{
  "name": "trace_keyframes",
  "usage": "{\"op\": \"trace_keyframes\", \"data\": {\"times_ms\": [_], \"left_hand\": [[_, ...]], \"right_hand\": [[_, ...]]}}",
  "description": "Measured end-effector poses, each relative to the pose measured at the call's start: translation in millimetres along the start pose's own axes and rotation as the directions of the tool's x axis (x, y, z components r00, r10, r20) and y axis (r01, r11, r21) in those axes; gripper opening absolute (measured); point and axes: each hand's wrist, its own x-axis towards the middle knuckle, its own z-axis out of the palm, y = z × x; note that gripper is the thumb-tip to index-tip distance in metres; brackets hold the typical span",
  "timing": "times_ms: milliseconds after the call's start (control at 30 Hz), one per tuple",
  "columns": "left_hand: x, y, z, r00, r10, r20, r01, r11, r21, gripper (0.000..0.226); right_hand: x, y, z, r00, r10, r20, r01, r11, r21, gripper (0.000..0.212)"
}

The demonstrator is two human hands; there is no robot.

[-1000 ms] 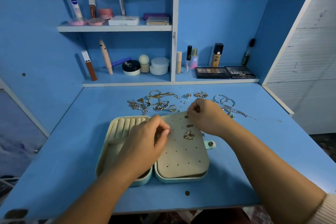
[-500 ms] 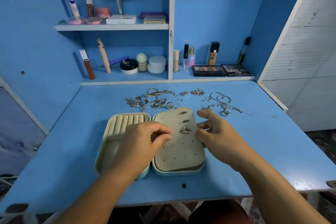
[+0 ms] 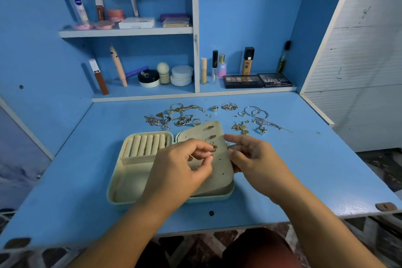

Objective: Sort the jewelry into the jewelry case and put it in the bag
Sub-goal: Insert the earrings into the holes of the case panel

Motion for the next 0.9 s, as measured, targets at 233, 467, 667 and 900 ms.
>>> {"op": "trace_keyframes", "data": {"times_ms": [233, 467, 667, 900], "left_hand": [[3, -2, 4, 0.981, 0.191, 0.018, -0.191, 0.971, 0.146, 0.015], [6, -5, 7, 0.974, 0.192, 0.122, -0.213, 0.957, 0.198, 0.009], [11, -4, 11, 0.994, 0.067, 0.088, -0.077, 0.991, 0.107, 0.016], [12, -5, 10, 0.979, 0.131, 0.158, -0.152, 0.980, 0.129, 0.013]], "right_hand": [[1, 0, 0, 0.999, -0.041, 0.012, 0.042, 0.998, -0.046, 0.030], [2, 5, 0, 0.999, -0.042, -0.014, 0.041, 0.995, -0.093, 0.030], [3, 6, 1, 0.999, -0.044, -0.022, 0.042, 0.997, -0.064, 0.029], [4, 9, 0, 0.998, -0.049, -0.026, 0.047, 0.997, -0.065, 0.030]]}}
